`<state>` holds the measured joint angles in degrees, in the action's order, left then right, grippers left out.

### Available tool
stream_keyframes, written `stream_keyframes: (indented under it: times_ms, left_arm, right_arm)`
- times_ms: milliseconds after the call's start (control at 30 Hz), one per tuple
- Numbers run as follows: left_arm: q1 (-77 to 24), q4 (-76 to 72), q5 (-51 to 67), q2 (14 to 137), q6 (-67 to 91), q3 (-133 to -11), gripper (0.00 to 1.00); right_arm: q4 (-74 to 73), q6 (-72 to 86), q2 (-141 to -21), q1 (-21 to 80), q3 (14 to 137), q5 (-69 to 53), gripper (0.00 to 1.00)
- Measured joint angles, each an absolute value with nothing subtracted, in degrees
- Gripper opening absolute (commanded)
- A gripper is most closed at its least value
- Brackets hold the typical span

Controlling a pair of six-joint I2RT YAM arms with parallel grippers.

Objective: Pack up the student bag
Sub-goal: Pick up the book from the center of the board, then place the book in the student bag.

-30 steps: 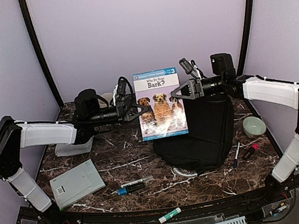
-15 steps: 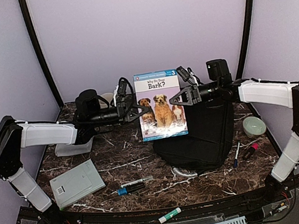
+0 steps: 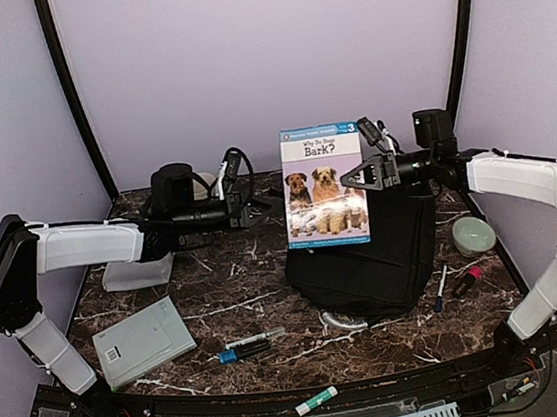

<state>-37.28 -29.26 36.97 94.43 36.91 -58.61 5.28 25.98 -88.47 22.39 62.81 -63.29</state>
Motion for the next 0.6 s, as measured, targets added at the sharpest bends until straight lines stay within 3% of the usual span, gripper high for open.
stream_keyframes:
  times_ms: [200, 567, 600]
  left_arm:
    - [-39.79, -13.41, 30.41, 95.29, 21.26, -65.19, 0.48]
    - [-58.11, 9.65, 14.68, 106.00, -18.13, -76.99, 0.49]
    - [-58.70, 10.92, 14.37, 107.66, -19.99, -77.91, 0.55]
  right_arm:
    - [-6.11, 15.57, -81.65, 11.07, 62.57, -60.71, 0.00]
    - [-22.15, -1.74, -67.72, -8.95, 53.01, -56.01, 0.00]
    - [-22.13, -2.50, -66.59, -10.28, 50.98, -56.51, 0.00]
